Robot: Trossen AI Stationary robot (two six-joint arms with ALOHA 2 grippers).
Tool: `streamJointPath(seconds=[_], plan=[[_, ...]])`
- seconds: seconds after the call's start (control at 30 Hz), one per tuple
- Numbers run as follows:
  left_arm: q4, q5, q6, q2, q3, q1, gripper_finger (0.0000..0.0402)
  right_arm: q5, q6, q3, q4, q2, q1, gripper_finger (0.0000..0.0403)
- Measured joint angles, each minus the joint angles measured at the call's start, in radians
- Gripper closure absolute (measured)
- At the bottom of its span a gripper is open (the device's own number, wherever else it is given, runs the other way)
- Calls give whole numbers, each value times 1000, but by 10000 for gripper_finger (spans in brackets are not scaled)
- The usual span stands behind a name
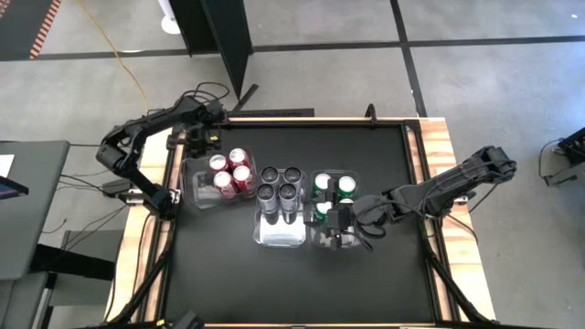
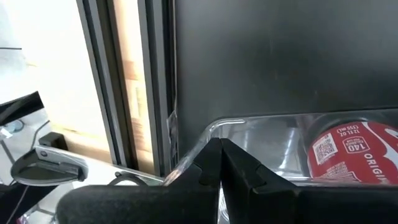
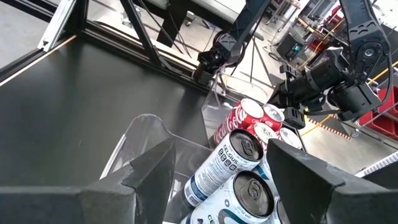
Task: Sort soda cans
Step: Adjust the left transparent bin
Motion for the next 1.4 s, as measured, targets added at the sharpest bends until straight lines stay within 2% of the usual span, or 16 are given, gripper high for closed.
streamJointPath(seconds=[0.17, 0.7, 0.97, 1.1, 1.27, 1.4], plan=[[30, -45, 12, 0, 0, 0, 402, 0, 0, 0, -2, 0, 0, 133], [62, -91, 3, -38, 0, -11, 401, 0, 3, 0, -1, 0, 0, 133], [154, -99, 31, -193, 0, -11, 402, 0, 2, 0, 38, 0, 0, 133], [166, -111, 72, -307, 1, -32, 401, -46, 8, 0, 85, 0, -9, 133], [19, -147, 92, -430, 1, -119, 401, -64, 26, 0, 92, 0, -31, 133], [-103, -154, 36, -493, 1, -208, 402, -69, 38, 0, 99, 11, -47, 133]])
